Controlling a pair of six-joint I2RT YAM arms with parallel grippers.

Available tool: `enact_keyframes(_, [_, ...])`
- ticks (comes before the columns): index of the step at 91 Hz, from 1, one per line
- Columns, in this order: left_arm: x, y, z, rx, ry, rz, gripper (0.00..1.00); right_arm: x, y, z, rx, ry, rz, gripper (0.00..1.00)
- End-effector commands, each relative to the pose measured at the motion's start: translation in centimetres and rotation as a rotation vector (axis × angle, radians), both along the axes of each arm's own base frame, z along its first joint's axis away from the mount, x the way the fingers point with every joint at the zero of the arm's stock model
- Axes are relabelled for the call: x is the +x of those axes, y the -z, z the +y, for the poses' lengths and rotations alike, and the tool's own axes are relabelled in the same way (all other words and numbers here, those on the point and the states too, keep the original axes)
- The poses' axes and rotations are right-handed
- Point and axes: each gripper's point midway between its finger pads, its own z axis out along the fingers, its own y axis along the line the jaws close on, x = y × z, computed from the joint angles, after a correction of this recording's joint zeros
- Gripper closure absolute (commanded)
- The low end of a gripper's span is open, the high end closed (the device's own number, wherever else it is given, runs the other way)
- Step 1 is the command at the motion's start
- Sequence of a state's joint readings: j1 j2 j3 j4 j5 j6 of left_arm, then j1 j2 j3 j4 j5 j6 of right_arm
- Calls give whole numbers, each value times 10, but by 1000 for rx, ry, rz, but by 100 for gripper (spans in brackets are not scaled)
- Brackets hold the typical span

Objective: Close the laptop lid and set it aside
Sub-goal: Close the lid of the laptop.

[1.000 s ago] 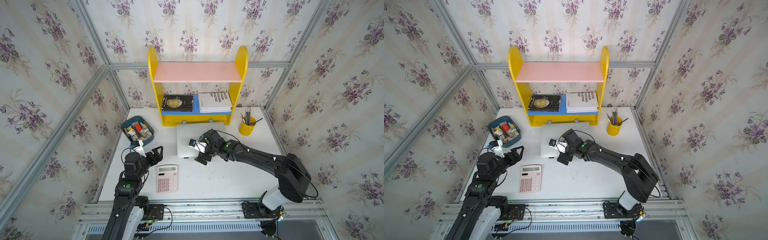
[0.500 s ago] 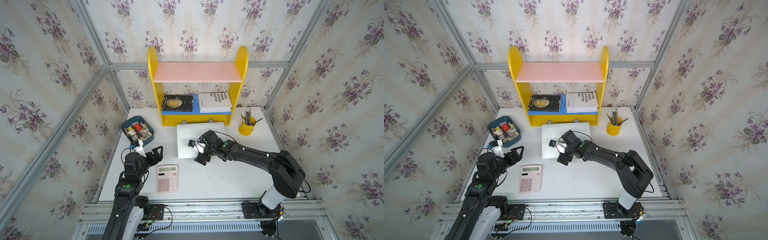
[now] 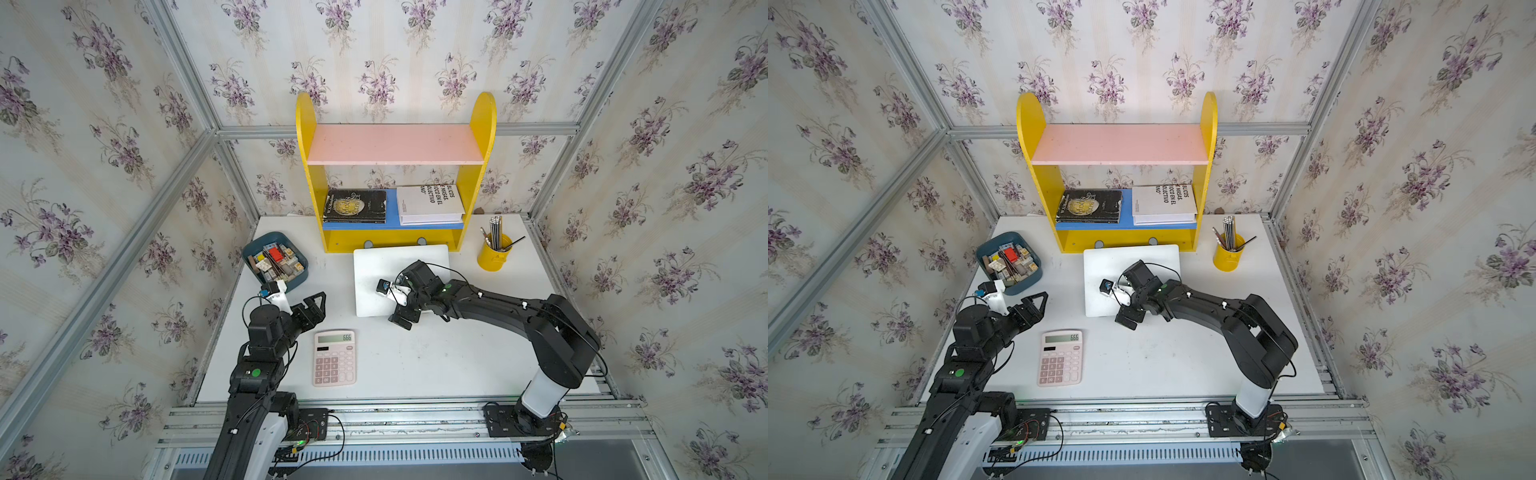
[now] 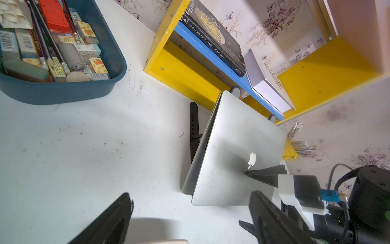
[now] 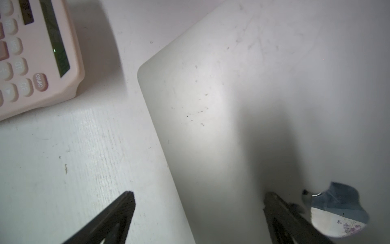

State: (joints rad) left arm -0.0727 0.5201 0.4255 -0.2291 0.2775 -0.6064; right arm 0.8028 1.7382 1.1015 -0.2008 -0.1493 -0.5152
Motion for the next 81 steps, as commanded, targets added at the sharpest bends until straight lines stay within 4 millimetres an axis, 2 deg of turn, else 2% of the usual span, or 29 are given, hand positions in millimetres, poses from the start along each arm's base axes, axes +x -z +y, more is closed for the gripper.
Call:
enact_keyframes(1, [2,-4,-1,2,4,-20,10,4,2,0,4,20,8,0])
enact_keyframes(31, [2,-4,-2,0,10,-19,10,8,2,-2,17,41,23,0])
enact_keyframes(45, [3,-4,-4,-5,25,-15,10,6,-14,-1,78,48,7,0])
enact_keyframes(59, [4,-4,-10,-17,56,-12,11,17,-42,-8,192,128,-33,0])
enact_keyframes(66, [5,-3,-13,-25,72,-5,10,23,-58,-15,267,188,-42,0])
enact_keyframes(81, [7,0,-23,-65,122,17,9,32,-77,-39,409,329,-27,0])
